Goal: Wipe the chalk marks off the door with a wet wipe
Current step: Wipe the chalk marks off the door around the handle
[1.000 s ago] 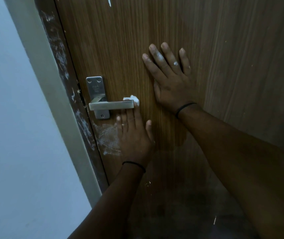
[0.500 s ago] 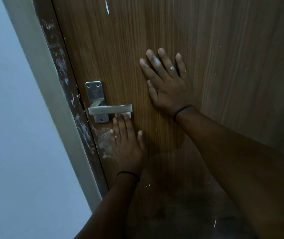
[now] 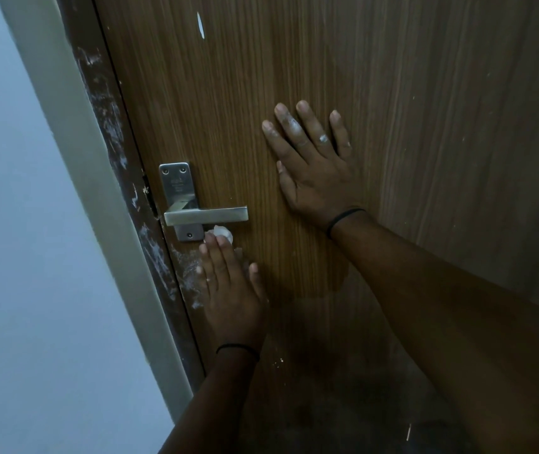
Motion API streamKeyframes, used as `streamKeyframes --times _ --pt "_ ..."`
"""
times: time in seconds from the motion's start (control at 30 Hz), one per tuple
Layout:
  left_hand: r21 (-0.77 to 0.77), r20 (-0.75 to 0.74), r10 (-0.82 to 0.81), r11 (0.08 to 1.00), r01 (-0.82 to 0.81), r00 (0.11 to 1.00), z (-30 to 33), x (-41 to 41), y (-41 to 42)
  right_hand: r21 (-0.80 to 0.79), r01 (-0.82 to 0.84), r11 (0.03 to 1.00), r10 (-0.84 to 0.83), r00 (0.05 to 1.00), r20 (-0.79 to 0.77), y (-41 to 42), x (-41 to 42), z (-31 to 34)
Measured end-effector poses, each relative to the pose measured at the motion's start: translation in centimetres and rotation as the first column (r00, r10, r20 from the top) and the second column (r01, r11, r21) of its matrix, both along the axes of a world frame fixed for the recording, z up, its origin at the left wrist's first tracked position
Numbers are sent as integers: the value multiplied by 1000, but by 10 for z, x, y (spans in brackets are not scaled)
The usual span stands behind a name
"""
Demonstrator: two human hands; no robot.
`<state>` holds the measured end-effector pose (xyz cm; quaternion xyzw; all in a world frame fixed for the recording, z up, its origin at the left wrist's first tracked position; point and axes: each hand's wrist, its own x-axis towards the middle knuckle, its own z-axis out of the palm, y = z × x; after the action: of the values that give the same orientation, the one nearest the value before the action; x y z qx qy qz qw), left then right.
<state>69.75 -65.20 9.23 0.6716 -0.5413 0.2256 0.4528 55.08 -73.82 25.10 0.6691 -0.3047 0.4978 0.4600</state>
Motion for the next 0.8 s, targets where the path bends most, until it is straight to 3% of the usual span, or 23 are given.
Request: streamKeyframes --times 0.2,0.43,0.6,0.8 --pt "-8 0 -25 1000 25 1000 10 -9 -2 18 15 1000 -15 1000 -11 3 0 1" --pt "51 105 -51 998 46 993 9 4 8 112 52 992 -49 998 -35 12 1 -1" --pt "111 156 -40 994 23 987 -6 16 15 326 19 945 -40 997 59 28 29 -61" --pt "110 171 -46 994 27 984 -13 19 14 309 72 948 -79 997 11 19 36 -117"
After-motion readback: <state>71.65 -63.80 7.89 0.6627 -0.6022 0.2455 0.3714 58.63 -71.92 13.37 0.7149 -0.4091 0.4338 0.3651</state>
